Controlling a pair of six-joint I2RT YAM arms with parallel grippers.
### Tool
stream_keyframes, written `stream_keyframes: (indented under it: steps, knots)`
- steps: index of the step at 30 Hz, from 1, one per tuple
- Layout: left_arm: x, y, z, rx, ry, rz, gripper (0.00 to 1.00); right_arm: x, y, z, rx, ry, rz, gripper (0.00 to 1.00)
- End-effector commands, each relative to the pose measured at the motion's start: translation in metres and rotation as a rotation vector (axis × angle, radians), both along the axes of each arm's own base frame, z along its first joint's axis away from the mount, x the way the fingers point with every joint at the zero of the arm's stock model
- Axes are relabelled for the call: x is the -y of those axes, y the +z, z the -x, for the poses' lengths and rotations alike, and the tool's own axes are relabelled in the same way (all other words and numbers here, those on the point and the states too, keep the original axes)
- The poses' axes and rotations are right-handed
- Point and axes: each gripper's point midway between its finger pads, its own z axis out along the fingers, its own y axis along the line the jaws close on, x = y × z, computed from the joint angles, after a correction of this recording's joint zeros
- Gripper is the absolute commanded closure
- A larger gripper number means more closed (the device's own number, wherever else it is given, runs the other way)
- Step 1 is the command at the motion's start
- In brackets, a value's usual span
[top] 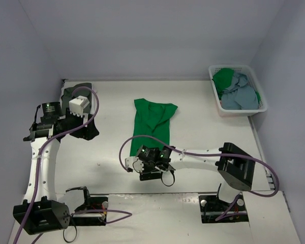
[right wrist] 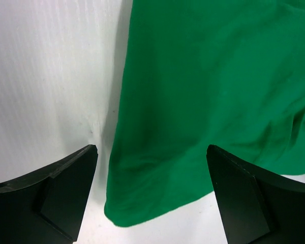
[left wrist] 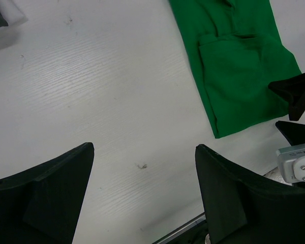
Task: Fold and stack the t-shirts
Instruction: Grab one side of the 2/3 rectangular tshirt with right arm
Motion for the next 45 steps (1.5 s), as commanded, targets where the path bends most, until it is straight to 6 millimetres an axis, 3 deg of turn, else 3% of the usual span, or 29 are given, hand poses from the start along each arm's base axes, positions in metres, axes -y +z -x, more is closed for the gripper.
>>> stream_keyframes:
  steps: [1, 13, 18, 24, 30, 35, 41, 45]
  knots:
    - [0.001, 0.015, -0.008, 0.058, -0.008, 0.019, 0.25, -0.013, 0.003, -0.007, 0.034, 0.007, -0.041, 0.14]
    - [0.003, 0.016, -0.01, 0.06, -0.015, 0.038, 0.25, -0.02, -0.018, -0.009, 0.014, 0.03, -0.01, 0.15]
    - [0.003, 0.017, -0.008, 0.062, -0.015, 0.041, 0.25, -0.02, -0.032, -0.009, -0.01, 0.04, 0.019, 0.2]
    - [0.004, 0.018, -0.008, 0.063, -0.013, 0.057, 0.25, -0.011, -0.051, 0.003, -0.093, 0.071, 0.075, 0.4]
    - [0.005, 0.02, -0.007, 0.065, -0.02, 0.068, 0.25, 0.001, -0.058, 0.01, -0.157, 0.075, 0.114, 0.52]
    - [0.005, 0.021, -0.004, 0.074, -0.017, 0.072, 0.25, 0.002, -0.054, 0.016, -0.182, 0.091, 0.112, 0.64]
    - [0.006, 0.022, -0.003, 0.076, -0.018, 0.079, 0.25, 0.003, -0.047, 0.023, -0.214, 0.106, 0.105, 1.0]
    - [0.007, 0.023, -0.002, 0.08, -0.021, 0.081, 0.25, -0.002, -0.024, 0.03, -0.221, 0.133, 0.044, 1.0]
